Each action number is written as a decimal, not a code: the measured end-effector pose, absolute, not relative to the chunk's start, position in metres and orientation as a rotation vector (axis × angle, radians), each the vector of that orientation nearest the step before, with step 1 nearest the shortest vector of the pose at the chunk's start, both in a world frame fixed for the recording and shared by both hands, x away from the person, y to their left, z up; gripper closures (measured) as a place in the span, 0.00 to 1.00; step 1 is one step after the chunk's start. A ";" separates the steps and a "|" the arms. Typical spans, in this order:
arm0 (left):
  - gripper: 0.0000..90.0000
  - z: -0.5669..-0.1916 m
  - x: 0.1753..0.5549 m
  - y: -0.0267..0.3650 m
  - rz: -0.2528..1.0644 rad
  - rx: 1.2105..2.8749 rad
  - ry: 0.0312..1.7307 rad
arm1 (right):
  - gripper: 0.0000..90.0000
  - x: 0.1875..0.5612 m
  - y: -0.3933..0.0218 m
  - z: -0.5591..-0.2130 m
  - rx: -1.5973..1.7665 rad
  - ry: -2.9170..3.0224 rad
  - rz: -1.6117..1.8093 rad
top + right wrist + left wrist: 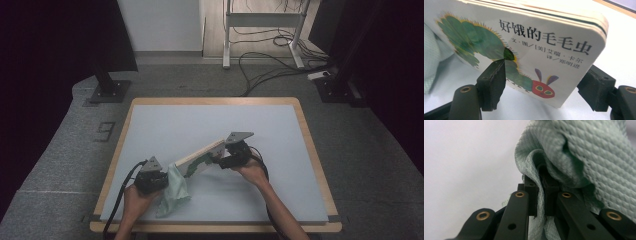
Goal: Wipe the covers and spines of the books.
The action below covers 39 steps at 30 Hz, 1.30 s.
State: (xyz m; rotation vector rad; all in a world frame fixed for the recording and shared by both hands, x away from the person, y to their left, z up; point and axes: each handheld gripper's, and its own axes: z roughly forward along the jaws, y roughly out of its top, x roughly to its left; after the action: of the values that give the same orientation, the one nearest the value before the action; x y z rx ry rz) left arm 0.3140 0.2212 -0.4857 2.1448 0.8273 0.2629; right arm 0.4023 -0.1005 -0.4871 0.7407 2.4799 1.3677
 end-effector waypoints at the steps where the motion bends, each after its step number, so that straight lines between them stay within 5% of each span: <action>1: 0.93 -0.481 0.314 0.222 0.266 2.135 0.820 | 0.29 0.402 -0.100 -0.487 0.741 2.480 1.368; 14: 0.93 -0.442 0.311 0.226 0.312 2.045 0.779 | 0.29 0.403 -0.100 -0.487 0.744 2.485 1.365; 39: 0.95 -0.460 0.301 0.293 0.381 1.991 0.978 | 0.31 0.404 -0.101 -0.487 0.761 2.473 1.386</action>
State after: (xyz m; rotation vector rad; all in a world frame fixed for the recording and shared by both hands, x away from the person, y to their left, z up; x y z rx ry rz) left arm 0.3014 0.2930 -0.4597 1.9909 0.9781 0.3809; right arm 0.4039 -0.1011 -0.4875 0.7608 2.4725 1.3864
